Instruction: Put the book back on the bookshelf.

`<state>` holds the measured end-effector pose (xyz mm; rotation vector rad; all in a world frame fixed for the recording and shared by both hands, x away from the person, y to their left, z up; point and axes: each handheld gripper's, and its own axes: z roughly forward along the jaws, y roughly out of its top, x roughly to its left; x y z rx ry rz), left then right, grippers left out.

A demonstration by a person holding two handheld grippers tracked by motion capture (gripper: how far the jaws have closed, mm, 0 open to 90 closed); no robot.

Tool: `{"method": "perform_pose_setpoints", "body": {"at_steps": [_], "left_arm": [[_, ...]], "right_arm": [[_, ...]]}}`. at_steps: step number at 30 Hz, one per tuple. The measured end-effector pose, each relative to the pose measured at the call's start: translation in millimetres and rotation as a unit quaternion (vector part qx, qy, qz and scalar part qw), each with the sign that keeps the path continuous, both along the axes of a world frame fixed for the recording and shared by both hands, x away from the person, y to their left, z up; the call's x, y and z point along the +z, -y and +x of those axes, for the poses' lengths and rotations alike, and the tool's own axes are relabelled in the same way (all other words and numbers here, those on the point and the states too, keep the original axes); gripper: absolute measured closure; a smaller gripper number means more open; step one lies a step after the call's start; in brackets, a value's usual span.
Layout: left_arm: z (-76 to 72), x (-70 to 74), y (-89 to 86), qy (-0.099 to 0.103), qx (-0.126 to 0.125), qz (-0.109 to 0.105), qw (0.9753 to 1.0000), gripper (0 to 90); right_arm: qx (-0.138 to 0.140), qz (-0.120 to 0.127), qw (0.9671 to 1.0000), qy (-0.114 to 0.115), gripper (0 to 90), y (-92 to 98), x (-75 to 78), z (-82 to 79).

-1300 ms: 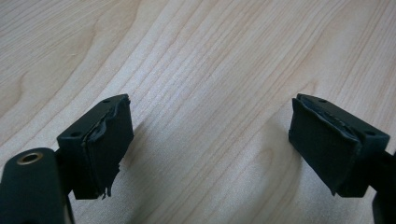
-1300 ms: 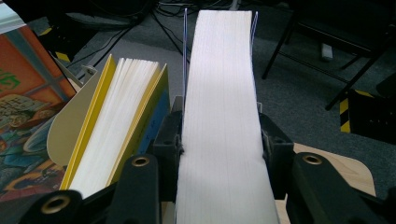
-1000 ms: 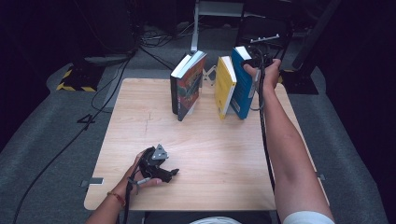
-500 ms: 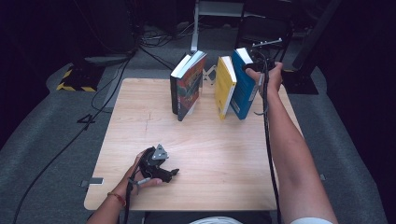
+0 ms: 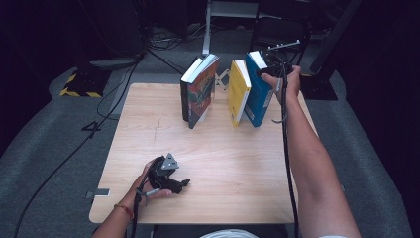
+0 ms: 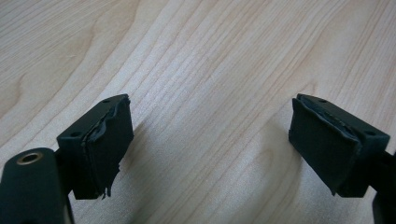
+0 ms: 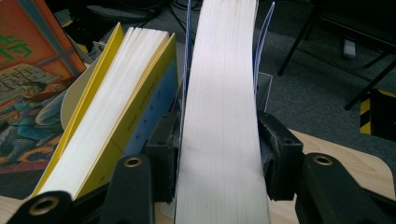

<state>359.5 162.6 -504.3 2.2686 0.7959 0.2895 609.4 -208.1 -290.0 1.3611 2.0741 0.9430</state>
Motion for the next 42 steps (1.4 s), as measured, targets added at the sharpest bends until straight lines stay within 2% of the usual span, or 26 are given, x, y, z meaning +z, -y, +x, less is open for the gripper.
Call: {"method": "perform_pose_setpoints", "body": {"at_steps": [7, 15, 23, 31, 42], "left_arm": [[0.0, 0.0, 0.0, 0.000, 0.000, 0.000, 1.0000, 13.9], [0.0, 0.0, 0.0, 0.000, 0.000, 0.000, 1.0000, 13.9], [-0.5, 0.1, 0.2, 0.000, 0.002, 0.000, 1.0000, 14.0], [-0.9, 0.0, 0.2, 0.002, 0.004, 0.001, 1.0000, 14.1], [-1.1, 0.0, 0.3, 0.002, 0.004, 0.001, 1.0000, 14.2]], "right_arm": [[0.010, 0.004, 0.9999, -0.006, 51.9, 6.6, -2.8, -4.1], [0.028, -0.018, 0.9994, -0.006, 48.8, 6.1, -2.4, -12.1], [0.043, -0.032, 0.9985, -0.006, 40.6, 5.8, 1.1, -19.1], [0.060, -0.047, 0.9970, -0.010, 34.1, 6.8, -2.5, -27.1], [0.078, -0.053, 0.9955, 0.006, 30.8, 16.1, 2.2, -44.5]]}}
